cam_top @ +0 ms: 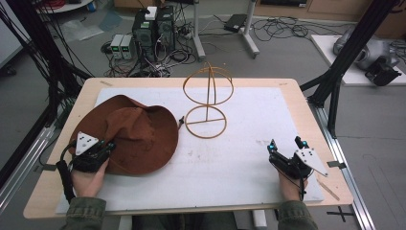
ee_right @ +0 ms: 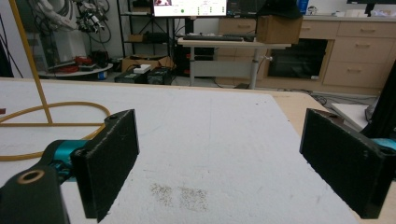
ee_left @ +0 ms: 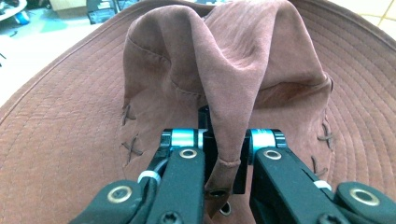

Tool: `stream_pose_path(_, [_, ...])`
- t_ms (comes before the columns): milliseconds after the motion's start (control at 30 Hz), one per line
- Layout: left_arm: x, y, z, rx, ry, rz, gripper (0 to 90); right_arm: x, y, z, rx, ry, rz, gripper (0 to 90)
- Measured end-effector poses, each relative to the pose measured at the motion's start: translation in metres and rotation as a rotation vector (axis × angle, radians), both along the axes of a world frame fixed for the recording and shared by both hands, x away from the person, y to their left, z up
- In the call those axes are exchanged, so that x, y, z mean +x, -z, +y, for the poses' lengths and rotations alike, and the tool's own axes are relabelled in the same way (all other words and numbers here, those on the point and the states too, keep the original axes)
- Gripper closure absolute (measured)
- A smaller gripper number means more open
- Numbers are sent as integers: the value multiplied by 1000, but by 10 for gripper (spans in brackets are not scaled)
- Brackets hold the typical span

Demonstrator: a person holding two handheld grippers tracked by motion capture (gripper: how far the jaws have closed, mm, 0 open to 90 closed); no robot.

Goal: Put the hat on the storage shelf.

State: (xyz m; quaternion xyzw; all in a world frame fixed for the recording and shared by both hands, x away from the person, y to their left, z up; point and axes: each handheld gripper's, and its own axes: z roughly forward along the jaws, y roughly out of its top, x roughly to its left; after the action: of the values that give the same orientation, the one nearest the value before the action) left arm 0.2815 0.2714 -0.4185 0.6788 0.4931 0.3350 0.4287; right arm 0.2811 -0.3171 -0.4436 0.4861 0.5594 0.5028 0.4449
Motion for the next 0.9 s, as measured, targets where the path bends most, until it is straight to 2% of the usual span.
stream_pose_path(167, [-4,-6,-3,29,-34,-44,877,0,0,0,-4,2,-3,111])
stream_pose_path(200, [-7,-8,-3,22,-31,-65,877,-1,0,0,8,4,-2,111])
stream_pose_path(233, [-7,-8,-3,22,-31,-65,877,-1,-1,0,9,4,-1,111])
stream_pose_path(333, [-12,-14,-4,4,-48,-101,877,-1,-1,-1,9,3,-5,111])
stream_pose_path(467, [-15,-25,-6,-4,-44,-136,877,-1,0,-2,10,11,-6,111])
stream_pose_path(500, [-16,-28,-7,-10,-45,-153,877,-2,0,-3,24,14,-5,111])
stream_pose_path(733, [-17,-41,-14,-39,-91,-263,876,-2,0,-3,22,10,-10,111])
stream_pose_path(767, [-17,-44,-15,-49,-104,-300,876,-1,0,-2,30,5,-8,111])
stream_pose_path(800, [-17,-44,-15,-49,-104,-300,876,-1,0,-2,30,5,-8,111])
stream_pose_path(833, [-17,-46,-15,-54,-108,-323,876,-1,0,-2,21,0,-6,111])
stream_pose_path(900, [-18,-49,-15,-82,-111,-360,876,-1,0,-2,26,-10,-8,111])
